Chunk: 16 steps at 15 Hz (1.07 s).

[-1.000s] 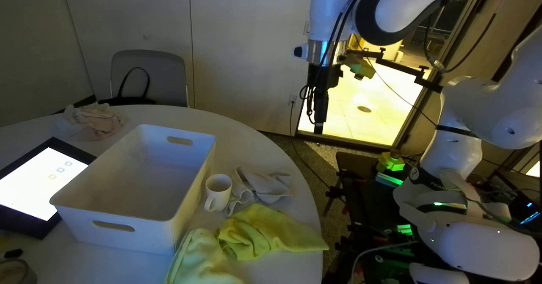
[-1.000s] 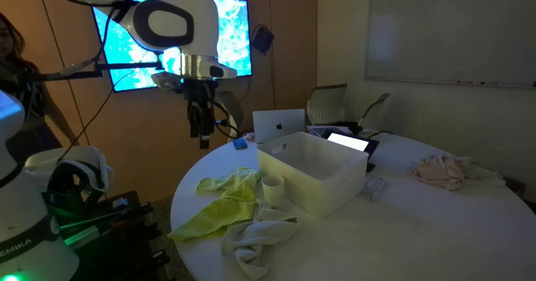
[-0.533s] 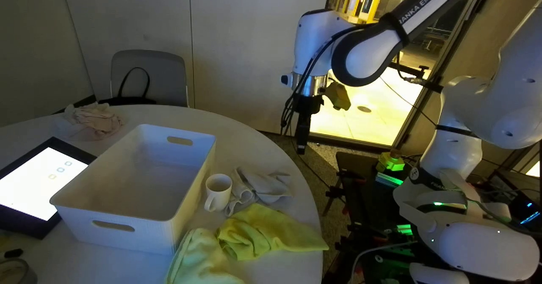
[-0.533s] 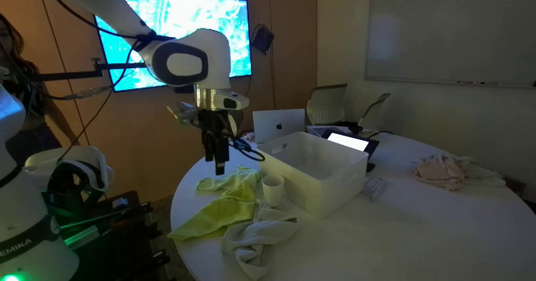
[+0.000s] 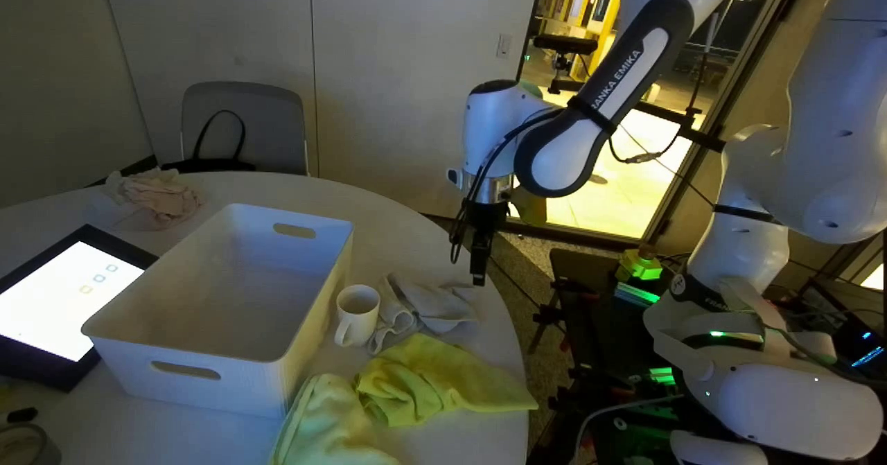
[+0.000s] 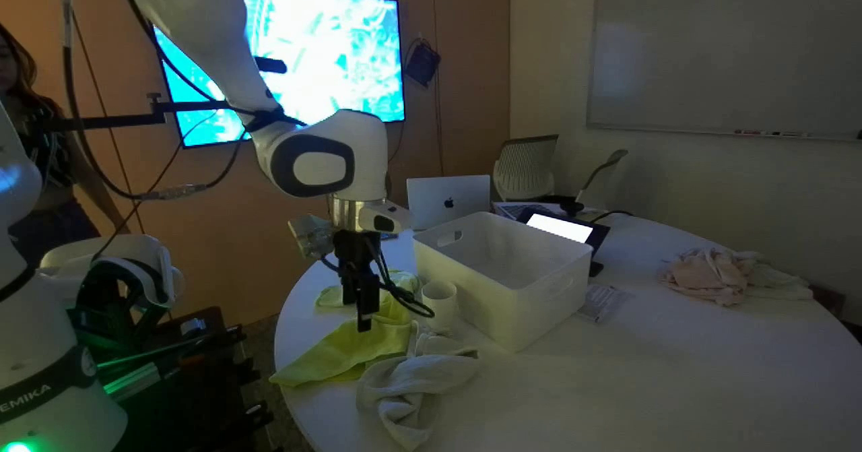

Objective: Put the towels in the basket and the smaller objects into the white mug

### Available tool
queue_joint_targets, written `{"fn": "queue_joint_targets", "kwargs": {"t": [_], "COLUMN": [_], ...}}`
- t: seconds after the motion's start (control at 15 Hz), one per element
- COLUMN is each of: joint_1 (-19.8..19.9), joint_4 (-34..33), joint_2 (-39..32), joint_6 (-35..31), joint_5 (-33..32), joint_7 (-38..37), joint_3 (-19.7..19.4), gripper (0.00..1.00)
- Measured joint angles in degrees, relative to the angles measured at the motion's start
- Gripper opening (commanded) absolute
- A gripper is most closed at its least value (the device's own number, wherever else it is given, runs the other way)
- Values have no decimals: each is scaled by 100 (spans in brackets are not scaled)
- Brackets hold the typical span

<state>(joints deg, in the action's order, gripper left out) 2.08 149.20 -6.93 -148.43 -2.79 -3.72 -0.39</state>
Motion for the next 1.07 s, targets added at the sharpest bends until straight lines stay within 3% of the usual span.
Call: {"fn": "queue_joint_targets", "kwargs": {"t": [0.53, 1.07], "joint_1": [98, 256], "joint_4": [-401, -968], "joint_2": [-1184, -2146], "joint_6": [-612, -743], "joint_5": [162, 384], "joint_7": [59, 188], "joint_3": [-86, -67], "gripper": [100, 100]}}
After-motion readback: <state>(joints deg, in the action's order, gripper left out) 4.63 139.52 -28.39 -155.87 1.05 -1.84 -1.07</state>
